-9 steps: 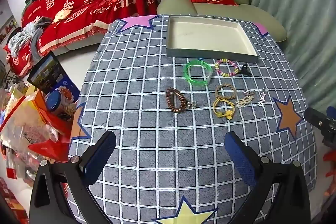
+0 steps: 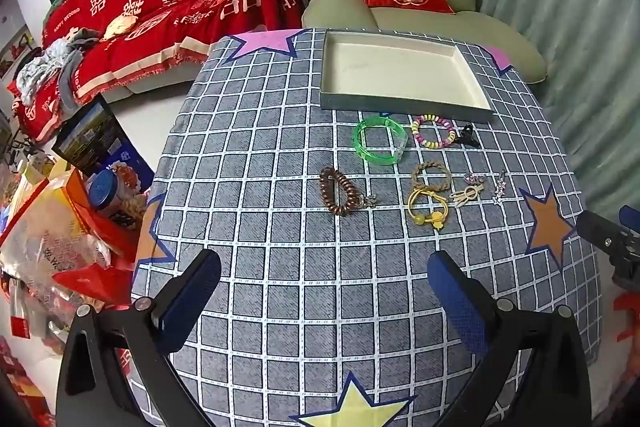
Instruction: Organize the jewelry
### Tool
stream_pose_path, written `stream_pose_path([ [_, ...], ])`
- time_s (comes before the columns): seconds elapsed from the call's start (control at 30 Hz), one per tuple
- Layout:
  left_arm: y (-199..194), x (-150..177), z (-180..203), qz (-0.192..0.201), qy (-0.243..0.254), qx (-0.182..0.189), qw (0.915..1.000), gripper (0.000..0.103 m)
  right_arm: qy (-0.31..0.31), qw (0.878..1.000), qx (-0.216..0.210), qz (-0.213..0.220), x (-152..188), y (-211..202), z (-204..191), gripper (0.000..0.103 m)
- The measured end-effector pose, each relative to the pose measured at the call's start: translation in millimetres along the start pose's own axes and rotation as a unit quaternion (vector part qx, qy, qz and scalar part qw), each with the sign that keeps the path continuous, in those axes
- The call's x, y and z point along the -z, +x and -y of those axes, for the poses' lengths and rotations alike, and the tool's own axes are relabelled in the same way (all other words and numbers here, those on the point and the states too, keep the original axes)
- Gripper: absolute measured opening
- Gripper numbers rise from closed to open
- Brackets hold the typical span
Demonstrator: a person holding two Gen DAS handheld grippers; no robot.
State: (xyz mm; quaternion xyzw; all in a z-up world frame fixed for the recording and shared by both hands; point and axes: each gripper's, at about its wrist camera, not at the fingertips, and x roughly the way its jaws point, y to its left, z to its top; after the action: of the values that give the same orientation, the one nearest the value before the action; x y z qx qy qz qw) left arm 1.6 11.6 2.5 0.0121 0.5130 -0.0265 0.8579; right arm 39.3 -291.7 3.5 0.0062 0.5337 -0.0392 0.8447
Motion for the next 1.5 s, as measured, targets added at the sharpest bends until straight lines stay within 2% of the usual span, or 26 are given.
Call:
stream_pose_path([
  [0.3, 0, 2, 1, 0.005, -0.001, -0.008, 1.0000, 0.103, 0.000, 1.000, -0.004, 0.001, 0, -2, -1, 0.103],
  [1.5, -2, 2, 11, 0.008, 0.007, 0.002, 0.9999, 0.103, 0.004, 1.000, -0.004, -0.002, 1, -2, 1, 0.103],
])
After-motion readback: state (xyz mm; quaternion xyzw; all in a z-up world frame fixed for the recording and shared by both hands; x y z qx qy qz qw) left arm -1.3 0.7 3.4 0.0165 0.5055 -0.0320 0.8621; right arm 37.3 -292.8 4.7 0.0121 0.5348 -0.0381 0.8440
